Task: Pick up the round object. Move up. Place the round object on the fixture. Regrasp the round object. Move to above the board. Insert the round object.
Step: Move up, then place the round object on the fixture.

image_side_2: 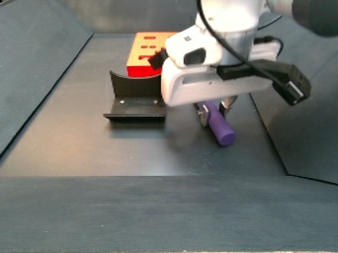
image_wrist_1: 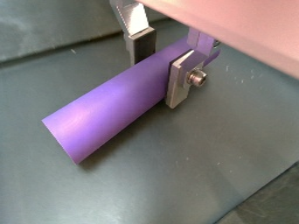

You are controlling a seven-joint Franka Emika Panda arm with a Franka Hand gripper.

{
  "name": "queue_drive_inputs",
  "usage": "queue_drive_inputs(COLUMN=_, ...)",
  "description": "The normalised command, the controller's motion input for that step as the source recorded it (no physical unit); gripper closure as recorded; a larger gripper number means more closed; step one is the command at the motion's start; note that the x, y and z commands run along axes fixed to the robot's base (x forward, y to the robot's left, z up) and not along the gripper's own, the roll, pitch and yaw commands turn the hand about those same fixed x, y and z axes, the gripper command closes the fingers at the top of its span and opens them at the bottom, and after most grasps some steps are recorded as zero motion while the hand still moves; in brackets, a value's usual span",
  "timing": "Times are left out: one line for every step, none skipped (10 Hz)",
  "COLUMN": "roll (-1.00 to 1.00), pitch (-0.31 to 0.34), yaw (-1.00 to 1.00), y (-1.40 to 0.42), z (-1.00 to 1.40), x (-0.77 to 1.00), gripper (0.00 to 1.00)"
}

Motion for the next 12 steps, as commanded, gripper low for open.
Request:
queue_drive_inputs(roll=-0.01, pitch=0.028, yaw=-0.01, y=-0.04, z=0.77, x=-0.03, gripper=1.00)
queue_drive_inputs(roll=0.00, pitch=0.037, yaw=-0.01, y=-0.02, z=0.65, x=-0.02, gripper=1.00)
queue_drive_inputs(roll=0.02, pitch=0.048, yaw=-0.01, y=0.00, z=0.45, x=-0.01, gripper=1.00)
queue_drive_inputs(roll=0.03, pitch=0.052, yaw=-0.01, y=0.01, z=0.29, x=-0.01, gripper=1.00)
queue_drive_inputs(roll=0.00, pitch=0.000, yaw=0.00, y=0.00, z=1.00, x=0.00, gripper=1.00)
queue_drive_inputs(roll=0.01, pitch=0.001, yaw=0.00, y=0.00, z=1.00, x=0.00, gripper=1.00)
queue_drive_inputs(roll=0.02, pitch=0.010, yaw=0.00, y=0.00, z=1.00, x=-0.01, gripper=1.00)
queue_drive_inputs(roll=0.03, pitch=0.017, yaw=-0.01, y=0.00, z=1.00, x=-0.02, gripper=1.00)
queue_drive_inputs(roll=0.04, pitch=0.025, yaw=-0.01, y=0.01, z=1.00, x=-0.02, gripper=1.00)
queue_drive_inputs(roll=0.05, pitch=0.034, yaw=-0.01, y=0.01, z=1.00, x=-0.03, gripper=1.00)
queue_drive_inputs(roll=0.06, pitch=0.040, yaw=-0.01, y=0.01, z=1.00, x=-0.03, gripper=1.00)
queue_drive_inputs(roll=0.06, pitch=0.047, yaw=-0.01, y=0.01, z=0.92, x=-0.03, gripper=1.00)
